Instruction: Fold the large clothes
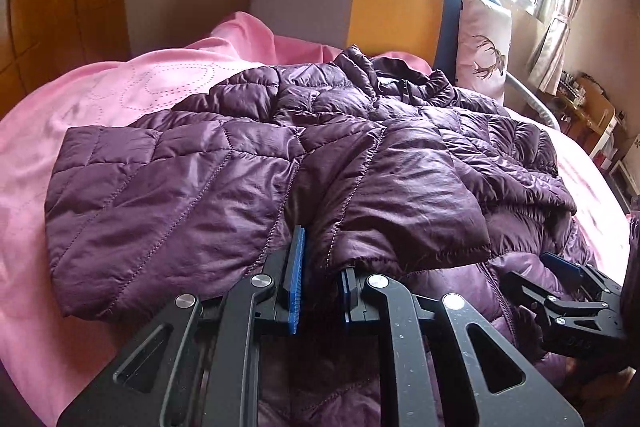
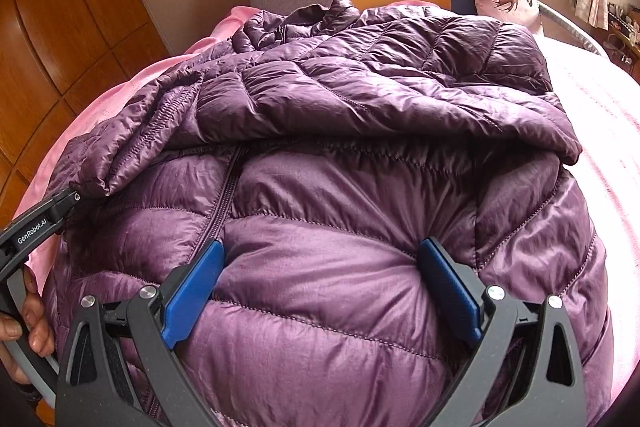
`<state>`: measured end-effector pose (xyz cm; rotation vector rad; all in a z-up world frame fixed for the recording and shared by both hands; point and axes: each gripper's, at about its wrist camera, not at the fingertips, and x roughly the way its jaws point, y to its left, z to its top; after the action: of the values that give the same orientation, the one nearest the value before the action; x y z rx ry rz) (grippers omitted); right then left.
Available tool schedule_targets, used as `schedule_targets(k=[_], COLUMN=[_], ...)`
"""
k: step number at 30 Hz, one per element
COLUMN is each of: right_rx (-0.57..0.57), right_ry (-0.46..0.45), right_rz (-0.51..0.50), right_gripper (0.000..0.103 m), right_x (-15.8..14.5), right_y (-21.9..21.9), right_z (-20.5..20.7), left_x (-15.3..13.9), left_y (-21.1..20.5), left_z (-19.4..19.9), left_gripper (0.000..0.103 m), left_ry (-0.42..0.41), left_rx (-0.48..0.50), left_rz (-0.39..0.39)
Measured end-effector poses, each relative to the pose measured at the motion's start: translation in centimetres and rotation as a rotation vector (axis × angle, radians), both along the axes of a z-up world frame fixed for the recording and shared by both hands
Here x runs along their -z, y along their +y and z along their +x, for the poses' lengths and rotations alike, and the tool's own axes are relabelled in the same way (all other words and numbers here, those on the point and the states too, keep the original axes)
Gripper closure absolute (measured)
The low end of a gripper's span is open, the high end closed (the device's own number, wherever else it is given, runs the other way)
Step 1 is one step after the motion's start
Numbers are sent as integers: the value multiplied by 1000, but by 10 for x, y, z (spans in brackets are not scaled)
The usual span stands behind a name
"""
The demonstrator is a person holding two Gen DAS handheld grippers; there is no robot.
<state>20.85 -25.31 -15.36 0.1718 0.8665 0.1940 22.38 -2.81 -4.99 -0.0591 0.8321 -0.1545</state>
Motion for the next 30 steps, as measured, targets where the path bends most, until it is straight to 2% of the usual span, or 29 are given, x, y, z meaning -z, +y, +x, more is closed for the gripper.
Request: schedule_targets(k=[15, 16, 20, 24, 26, 30], right_rx=[-10, -10, -15, -29, -35, -35], right_ry=[21, 24, 37, 68, 76, 44], right_rz=[-10, -15, -44, -60, -31, 154], right_gripper=[2, 2, 2, 2, 3, 7], right_x=[1, 2, 3, -2, -9, -31], right_y=[4, 5, 8, 9, 8, 6], right_z=[5, 6, 8, 12, 12, 14], left_x=[2, 2, 0, -9, -12, -11], left_y=[0, 1, 4, 22, 33, 52], left_z=[1, 1, -2, -15, -23, -40], left_gripper=[89, 83, 80, 80, 80, 80], left_ry=[0, 0, -1, -17, -22, -22], left_rx=[-8, -8, -18, -55, -77, -107], left_rz=[4, 1, -28, -103, -129, -153])
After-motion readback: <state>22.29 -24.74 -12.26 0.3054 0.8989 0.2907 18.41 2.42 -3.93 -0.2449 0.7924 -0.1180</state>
